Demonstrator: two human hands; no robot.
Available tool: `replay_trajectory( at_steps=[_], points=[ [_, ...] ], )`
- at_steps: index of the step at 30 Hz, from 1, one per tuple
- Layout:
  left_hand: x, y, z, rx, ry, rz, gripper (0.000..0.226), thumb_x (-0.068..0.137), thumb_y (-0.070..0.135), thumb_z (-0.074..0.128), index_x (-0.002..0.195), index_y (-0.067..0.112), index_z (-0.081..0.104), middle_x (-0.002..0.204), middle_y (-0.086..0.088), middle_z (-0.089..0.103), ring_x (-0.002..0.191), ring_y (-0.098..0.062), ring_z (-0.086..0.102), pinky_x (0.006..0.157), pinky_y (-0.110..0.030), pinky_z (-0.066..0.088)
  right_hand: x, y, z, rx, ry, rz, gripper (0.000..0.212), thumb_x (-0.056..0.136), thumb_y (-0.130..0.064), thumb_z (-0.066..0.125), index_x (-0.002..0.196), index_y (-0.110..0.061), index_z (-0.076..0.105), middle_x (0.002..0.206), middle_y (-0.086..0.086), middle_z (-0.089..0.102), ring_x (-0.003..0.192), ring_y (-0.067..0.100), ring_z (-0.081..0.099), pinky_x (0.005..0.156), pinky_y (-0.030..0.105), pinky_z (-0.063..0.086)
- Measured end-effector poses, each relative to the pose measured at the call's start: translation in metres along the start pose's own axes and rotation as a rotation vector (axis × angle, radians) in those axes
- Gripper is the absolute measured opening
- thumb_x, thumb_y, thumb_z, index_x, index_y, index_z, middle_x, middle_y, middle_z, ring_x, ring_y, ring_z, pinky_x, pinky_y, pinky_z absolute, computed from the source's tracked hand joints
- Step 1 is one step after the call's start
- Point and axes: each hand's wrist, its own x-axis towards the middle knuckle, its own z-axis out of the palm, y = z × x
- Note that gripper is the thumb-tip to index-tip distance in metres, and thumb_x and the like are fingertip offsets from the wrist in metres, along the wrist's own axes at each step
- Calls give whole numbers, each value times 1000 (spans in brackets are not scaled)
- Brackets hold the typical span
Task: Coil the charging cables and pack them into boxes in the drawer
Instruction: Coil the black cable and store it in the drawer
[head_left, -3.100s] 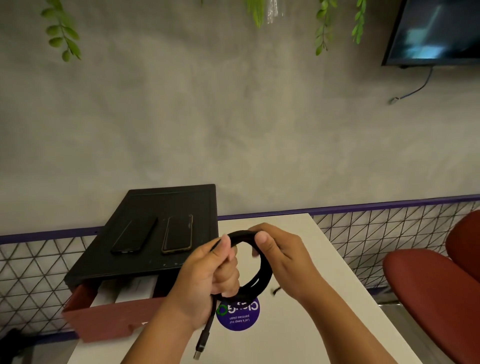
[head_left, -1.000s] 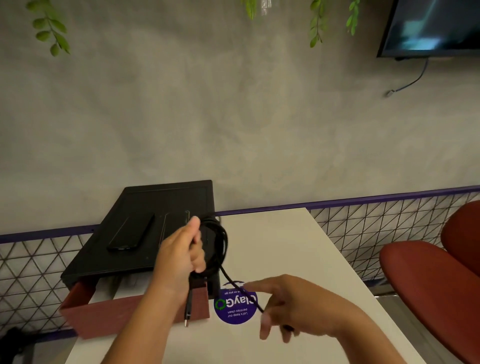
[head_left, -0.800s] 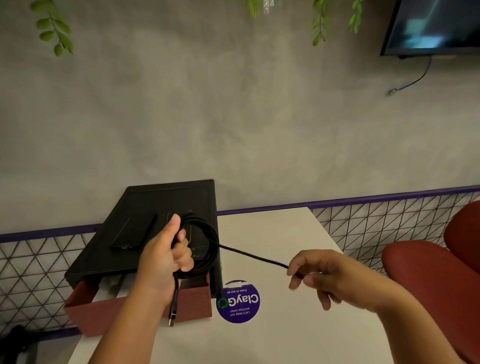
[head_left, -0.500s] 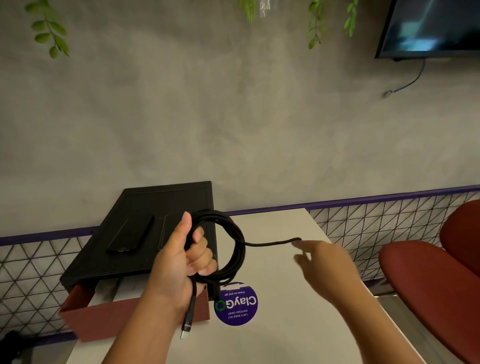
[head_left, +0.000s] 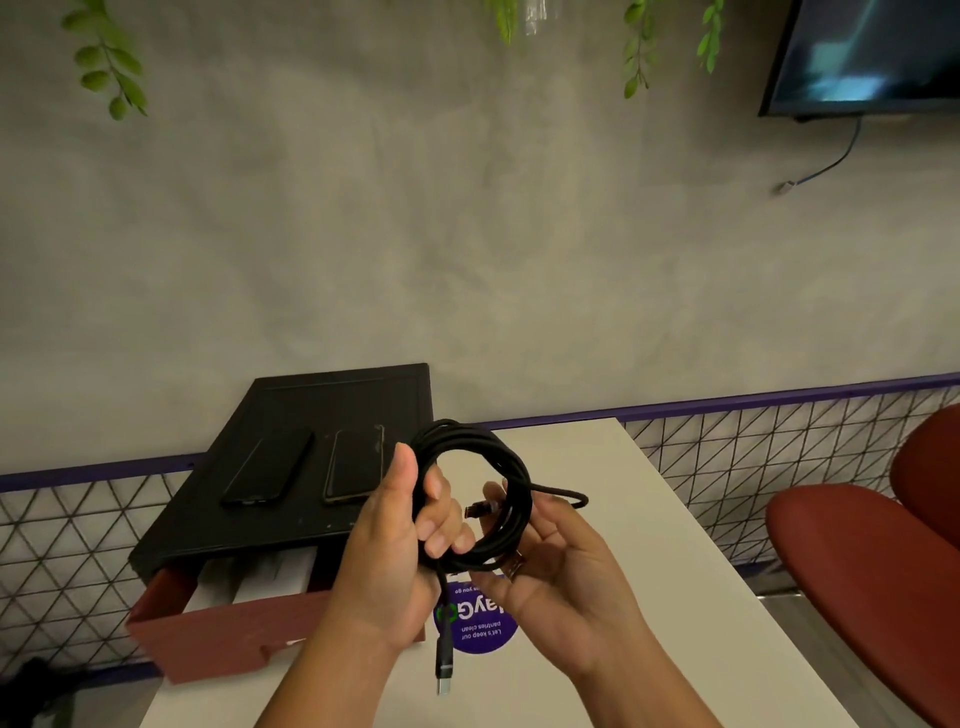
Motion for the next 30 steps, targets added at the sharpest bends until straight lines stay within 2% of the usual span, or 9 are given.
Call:
replay_trajectory(
  at_steps=[2,5,8,11,15,18,24,28,30],
  points=[
    [-1,-1,-1,35,3,22,57,41,70,79,52,19,54,42,8,31,35,-4,31,42,-20,40,1,1,1,45,16,11,16,71,-11,64,71,2,73,79,17,69,64,28,67,80,44,48],
    [-1,-3,1,124,35,67,48,59,67,65,50,22,53,41,7,30,36,-5,32,47,-22,39,-2,3,5,35,20,5,12,68,-12,66,75,-2,69,72,14,64,63,25,64,76,40,47],
    [-4,-9,5,273,33,142,43,71,60,56,52,22,51,42,5,30,40,-9,34,49,-21,42,-3,8,8,-142,0,-7,7,67,-7,62,61,-7,61,59,9,57,56,19,58,65,34,46],
    [-8,-16,8,473,39,218,44,70,63,46,53,23,46,43,3,33,46,-15,36,52,-20,43,1,12,7,-279,90,-49,8,80,-2,57,73,-4,54,55,8,53,49,16,56,59,30,45],
    [-9,-16,7,511,90,236,45,72,61,49,55,19,43,46,2,30,47,-15,33,50,-20,39,4,14,1,-480,177,-93,9,87,-6,55,94,-1,52,62,8,61,59,17,58,56,28,48],
    [-7,-13,6,541,138,290,45,80,48,49,60,10,39,48,-1,28,46,-12,30,47,-19,34,-1,17,-3,-637,172,-56,11,88,-14,58,93,-6,54,64,5,63,52,15,55,52,25,44],
    [-1,-5,0,605,213,302,43,76,50,45,59,12,36,47,3,31,45,-10,31,46,-20,35,-15,11,-6,-1280,28,-208,29,95,-18,48,67,-17,56,48,-5,56,44,5,47,52,18,40],
    [8,5,-9,494,361,246,43,83,49,45,62,13,35,43,7,29,41,-9,28,45,-24,33,-32,2,3,-1807,-127,-318,25,93,-29,48,70,-22,55,63,-4,61,61,6,51,69,26,45],
    [15,10,-16,411,449,193,42,94,41,42,63,14,37,41,8,27,37,-8,26,46,-27,30,-41,0,8,-1942,-171,-358,22,92,-32,48,76,-19,56,73,0,59,69,14,49,66,29,42]
  ],
)
